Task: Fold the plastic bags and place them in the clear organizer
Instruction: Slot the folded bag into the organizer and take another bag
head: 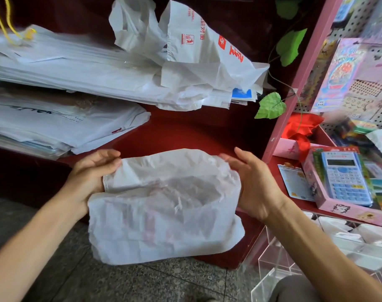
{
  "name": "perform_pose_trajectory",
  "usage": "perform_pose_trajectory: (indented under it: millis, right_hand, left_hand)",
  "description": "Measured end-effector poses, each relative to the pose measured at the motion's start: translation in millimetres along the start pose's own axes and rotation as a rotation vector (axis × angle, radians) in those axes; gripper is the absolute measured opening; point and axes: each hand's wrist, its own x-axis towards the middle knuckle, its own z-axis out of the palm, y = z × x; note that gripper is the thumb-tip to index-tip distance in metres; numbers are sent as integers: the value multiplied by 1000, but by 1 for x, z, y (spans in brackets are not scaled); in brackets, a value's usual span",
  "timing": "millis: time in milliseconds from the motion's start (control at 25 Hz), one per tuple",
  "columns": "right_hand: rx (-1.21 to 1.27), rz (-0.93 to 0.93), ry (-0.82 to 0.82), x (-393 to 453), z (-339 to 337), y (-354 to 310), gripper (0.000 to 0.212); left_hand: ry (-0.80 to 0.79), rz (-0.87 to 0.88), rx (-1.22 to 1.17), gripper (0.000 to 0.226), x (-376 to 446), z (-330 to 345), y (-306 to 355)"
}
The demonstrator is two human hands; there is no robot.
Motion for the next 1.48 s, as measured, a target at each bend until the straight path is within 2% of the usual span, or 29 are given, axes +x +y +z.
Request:
perform_pose_trajectory:
  millis: [80, 160, 280, 400, 520, 600, 760, 960, 1040, 1120, 1280, 1400, 1480]
  right_hand:
    - [-76, 143, 11, 3, 0, 10, 63]
    - [-150, 148, -20, 5, 3, 20, 65]
    - [-88, -50, -40, 4, 11, 22, 49]
    - [77, -287, -9, 1, 10, 13, 28]
    - [247, -385, -31, -2, 3, 1, 16]
    - [273, -332, -4, -2, 1, -1, 18]
    - [114, -163, 56, 1, -2, 6, 34]
    - [201, -325, 84, -3, -2, -1, 55]
    - [204, -377, 70, -3, -6, -4, 52]
    - [63, -336, 90, 2, -10, -3, 51]
    - [-290, -106, 272, 21, -15, 22, 52]
    - [-373, 16, 184, 30, -15, 35, 55]
    - [-351, 29, 135, 31, -11, 35, 42]
  left_hand:
    - [-21, 1, -47, 26, 3, -2, -1]
    - [-80, 11, -42, 29, 3, -1, -1]
    - [-95, 12, 7, 29, 4, 0, -4]
    - [-1, 34, 137, 35, 8, -9, -11]
    - [46, 46, 164, 33, 8, -13, -15]
    - [32, 66, 138, 30, 8, -13, -16]
    - [8, 91, 111, 29, 8, -11, -14]
    - [45, 111, 93, 32, 9, -12, -14]
    - [63, 117, 64, 30, 10, -16, -12]
    - [50, 112, 14, 31, 10, -19, -9]
    - [-10, 99, -80, 45, 10, -18, -6]
    - [-76, 97, -121, 46, 8, -11, -5]
    - [-92, 95, -119, 48, 7, -9, -5]
